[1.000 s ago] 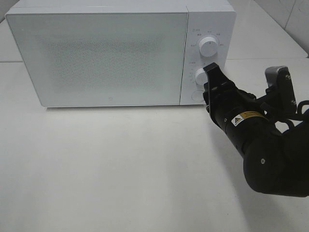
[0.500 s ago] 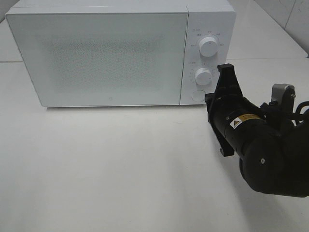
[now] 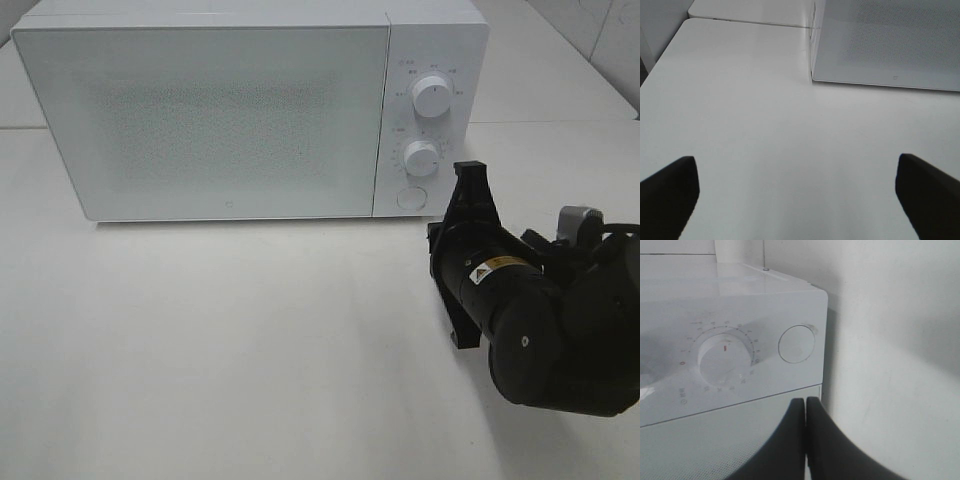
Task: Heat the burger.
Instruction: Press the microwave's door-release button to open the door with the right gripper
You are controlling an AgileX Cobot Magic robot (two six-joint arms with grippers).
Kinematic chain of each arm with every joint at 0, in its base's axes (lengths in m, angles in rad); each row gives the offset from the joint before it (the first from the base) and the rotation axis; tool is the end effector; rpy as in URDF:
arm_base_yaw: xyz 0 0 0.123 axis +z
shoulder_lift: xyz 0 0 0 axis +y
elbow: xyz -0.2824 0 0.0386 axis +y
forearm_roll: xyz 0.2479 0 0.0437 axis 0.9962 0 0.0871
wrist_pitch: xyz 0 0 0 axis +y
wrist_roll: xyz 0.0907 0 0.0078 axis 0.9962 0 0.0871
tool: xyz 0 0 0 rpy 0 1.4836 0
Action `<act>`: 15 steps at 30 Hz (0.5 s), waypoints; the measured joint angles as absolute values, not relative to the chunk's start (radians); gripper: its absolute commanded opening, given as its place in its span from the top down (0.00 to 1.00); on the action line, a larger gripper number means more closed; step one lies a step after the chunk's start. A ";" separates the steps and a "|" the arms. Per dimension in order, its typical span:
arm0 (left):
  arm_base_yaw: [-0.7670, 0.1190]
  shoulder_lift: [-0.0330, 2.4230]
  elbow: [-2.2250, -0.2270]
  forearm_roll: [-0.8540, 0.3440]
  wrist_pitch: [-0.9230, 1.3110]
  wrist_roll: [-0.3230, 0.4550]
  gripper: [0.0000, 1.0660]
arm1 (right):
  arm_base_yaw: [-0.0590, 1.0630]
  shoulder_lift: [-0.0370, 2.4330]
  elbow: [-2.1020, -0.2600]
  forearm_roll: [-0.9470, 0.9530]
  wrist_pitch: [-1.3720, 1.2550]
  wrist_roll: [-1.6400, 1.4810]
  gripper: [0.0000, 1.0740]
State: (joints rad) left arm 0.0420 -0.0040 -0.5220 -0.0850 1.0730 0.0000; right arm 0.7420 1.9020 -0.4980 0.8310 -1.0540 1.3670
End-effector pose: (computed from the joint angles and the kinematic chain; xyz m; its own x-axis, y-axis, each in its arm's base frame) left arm -0.0085 -0.0072 0.2825 -0.4427 -0.0592 -0.8947 0.0070 0.9976 -0.0694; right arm 0.2426 0.1431 0.1100 0.0045 1.0000 -0.0055 0.3310 0.0037 0.9436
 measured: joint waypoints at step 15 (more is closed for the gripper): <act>0.042 -0.004 -0.522 -0.085 1.073 0.000 0.06 | 0.632 2.009 -0.654 0.773 -0.972 1.378 1.00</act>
State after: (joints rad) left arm 0.0420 -0.0040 -0.5220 -0.0850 1.0730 0.0000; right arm 0.6320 2.0090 -0.6540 0.7730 -0.9720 1.3780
